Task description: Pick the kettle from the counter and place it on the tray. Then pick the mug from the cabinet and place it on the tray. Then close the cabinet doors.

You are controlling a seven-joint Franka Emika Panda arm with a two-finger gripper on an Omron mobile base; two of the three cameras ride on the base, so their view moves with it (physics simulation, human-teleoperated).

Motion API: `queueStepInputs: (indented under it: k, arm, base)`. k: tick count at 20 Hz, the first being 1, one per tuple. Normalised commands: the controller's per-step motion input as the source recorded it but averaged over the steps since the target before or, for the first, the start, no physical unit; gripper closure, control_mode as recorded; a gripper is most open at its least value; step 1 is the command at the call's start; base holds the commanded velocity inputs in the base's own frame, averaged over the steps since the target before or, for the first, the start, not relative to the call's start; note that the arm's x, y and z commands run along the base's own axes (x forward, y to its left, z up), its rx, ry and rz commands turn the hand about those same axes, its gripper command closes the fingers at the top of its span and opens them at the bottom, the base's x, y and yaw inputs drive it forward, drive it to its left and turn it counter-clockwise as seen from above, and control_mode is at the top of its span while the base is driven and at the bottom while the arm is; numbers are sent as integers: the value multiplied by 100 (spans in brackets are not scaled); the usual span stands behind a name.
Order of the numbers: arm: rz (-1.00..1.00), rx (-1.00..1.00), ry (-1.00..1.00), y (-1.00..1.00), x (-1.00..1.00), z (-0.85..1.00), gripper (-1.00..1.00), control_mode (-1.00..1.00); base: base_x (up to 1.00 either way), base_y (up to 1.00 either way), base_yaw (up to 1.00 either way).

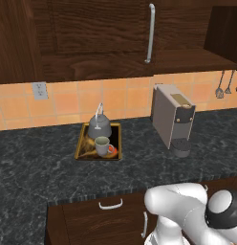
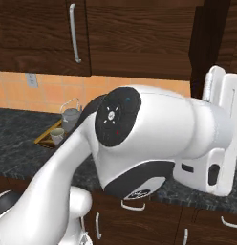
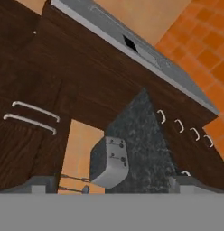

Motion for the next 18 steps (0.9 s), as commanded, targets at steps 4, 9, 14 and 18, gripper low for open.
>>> queueStepInputs:
  k: [4,9,14,18]
  arm:
    - [27,0,5,-2,56,0,-100,-100]
    - [27,0,3,-3,54,0,-100,-100]
    - [26,0,2,0,41,0,-100,-100]
    - [23,-4,2,24,31,0,-100,-100]
  base:
    - [0,0,0]
    - [0,0,0]
    - [0,0,0]
    - [0,0,0]
